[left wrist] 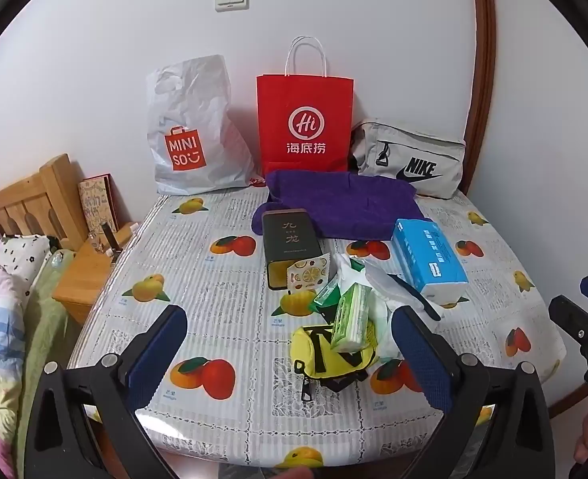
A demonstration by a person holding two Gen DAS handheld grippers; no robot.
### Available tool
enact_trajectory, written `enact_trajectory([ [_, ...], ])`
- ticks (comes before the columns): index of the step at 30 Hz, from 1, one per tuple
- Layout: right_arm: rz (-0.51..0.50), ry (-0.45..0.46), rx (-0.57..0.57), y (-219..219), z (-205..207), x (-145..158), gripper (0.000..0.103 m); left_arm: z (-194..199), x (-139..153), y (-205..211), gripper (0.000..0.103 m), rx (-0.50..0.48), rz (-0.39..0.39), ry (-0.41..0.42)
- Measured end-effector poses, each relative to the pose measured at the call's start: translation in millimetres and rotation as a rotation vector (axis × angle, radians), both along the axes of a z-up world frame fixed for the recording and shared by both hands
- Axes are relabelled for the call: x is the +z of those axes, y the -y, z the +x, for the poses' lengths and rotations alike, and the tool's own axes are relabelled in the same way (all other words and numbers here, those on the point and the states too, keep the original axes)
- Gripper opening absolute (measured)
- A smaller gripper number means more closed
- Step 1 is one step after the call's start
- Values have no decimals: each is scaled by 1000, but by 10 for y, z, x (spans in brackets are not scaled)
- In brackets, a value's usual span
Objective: Organize soft objects
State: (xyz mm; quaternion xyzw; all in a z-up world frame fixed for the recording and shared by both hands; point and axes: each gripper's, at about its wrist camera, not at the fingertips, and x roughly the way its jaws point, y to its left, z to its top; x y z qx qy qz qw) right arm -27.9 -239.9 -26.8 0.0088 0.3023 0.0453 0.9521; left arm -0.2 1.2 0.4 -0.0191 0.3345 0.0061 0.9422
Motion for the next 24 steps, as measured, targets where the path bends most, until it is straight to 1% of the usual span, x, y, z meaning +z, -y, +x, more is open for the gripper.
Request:
enact_trajectory([
  [4, 3, -1, 3, 20, 8, -29, 103, 55, 17, -128, 103, 12, -30, -28],
  [5, 1, -1, 4, 19, 8, -38, 103, -3, 44, -62, 103, 5, -6, -8],
  [9, 4, 1, 11, -34, -24, -3, 103, -23, 27, 57, 103, 13, 30, -12],
  [13, 34, 1, 32, -20, -42, -21, 103, -83, 77, 29, 103, 8, 22, -1],
  [24, 39, 2, 35, -17, -50, -8, 103, -119, 116, 45, 103, 10, 32, 9],
])
